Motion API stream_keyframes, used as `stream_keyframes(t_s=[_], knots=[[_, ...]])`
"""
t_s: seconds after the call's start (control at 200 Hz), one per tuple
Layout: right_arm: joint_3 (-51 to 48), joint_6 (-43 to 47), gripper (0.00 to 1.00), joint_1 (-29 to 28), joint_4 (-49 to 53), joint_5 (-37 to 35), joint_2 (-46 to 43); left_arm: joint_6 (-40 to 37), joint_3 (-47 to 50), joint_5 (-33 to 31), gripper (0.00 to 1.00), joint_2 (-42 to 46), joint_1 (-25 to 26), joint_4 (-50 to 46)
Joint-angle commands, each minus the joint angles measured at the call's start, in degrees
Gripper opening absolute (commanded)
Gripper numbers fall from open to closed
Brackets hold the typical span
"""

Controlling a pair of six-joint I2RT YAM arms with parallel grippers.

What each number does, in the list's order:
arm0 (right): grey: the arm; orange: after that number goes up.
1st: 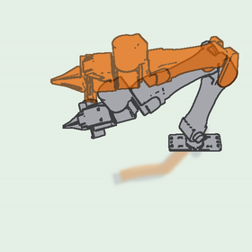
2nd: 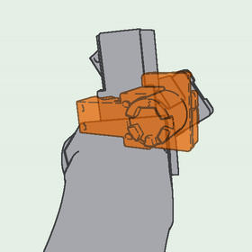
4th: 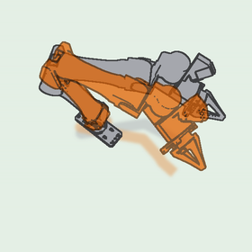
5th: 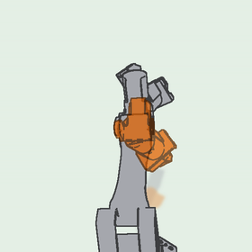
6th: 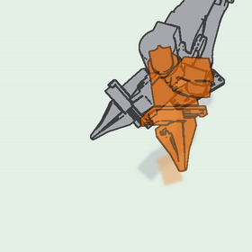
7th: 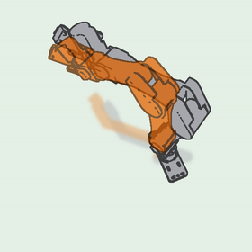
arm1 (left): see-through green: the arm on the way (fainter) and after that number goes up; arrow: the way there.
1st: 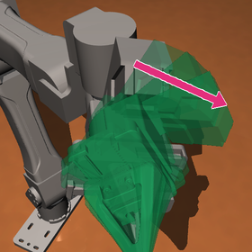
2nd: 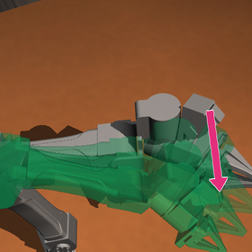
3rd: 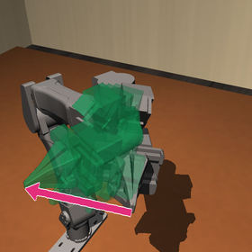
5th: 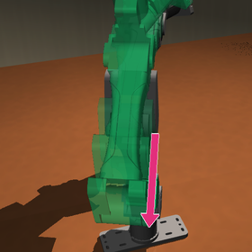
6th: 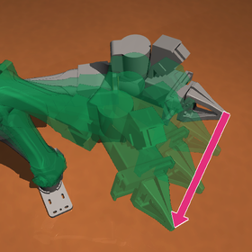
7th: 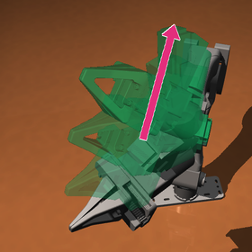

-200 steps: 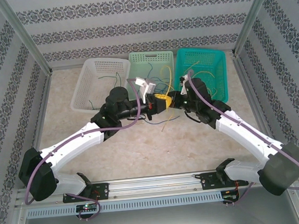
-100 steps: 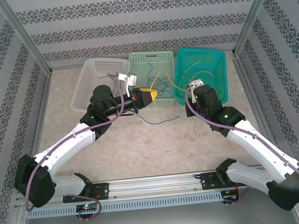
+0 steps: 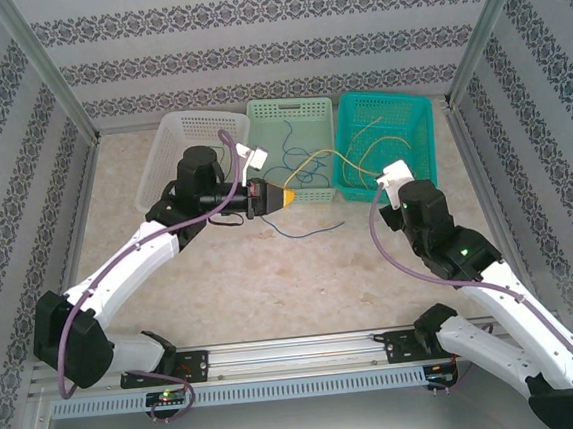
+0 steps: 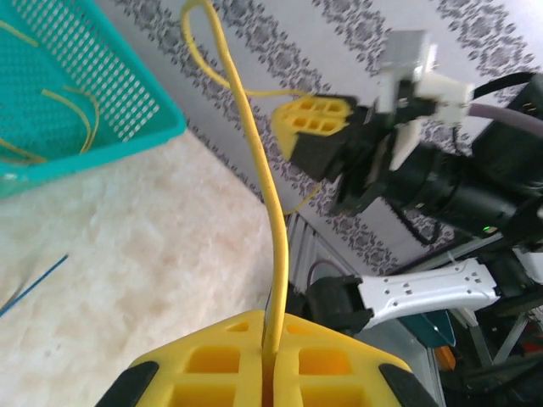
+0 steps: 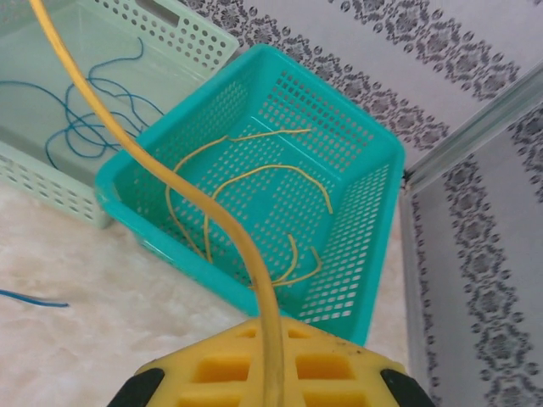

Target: Untangle the cables

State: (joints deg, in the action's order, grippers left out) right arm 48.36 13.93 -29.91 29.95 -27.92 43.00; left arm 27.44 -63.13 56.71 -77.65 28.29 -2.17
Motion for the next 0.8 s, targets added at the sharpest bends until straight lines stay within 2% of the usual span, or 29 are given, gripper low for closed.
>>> stream_keyframes(t_s=[0.0, 0.125, 0.25, 0.375, 0.595, 0.794], knots=[[-2.57, 10.91, 0.09, -1.4, -0.64, -2.24, -1.52, -10.6, -4.07, 5.44, 0.09, -2.53, -1.59, -17.62], [-5.6, 22.64, 0.1, -2.06, -5.45, -3.86, -2.49, -18.89, -7.02, 6.22, 0.09, -5.46, -2.66, -28.38], [-4.88, 29.93, 0.05, -2.08, -8.08, -8.82, -0.32, -25.15, -9.34, 6.08, 0.07, -8.12, -3.34, -36.51], [-4.5, 37.74, 0.01, -2.08, -9.45, -12.15, 0.92, -31.74, -10.78, 1.82, 0.06, -9.95, -3.88, -44.8], [-5.5, 45.91, 0.01, -2.08, -8.96, -12.56, -1.12, -35.46, -9.21, -0.42, 0.05, -9.21, -6.32, -47.82], [-5.28, 41.87, 0.02, -2.86, -7.89, -9.66, -4.09, -35.38, -8.83, 5.0, 0.05, -8.28, -6.45, -45.43]])
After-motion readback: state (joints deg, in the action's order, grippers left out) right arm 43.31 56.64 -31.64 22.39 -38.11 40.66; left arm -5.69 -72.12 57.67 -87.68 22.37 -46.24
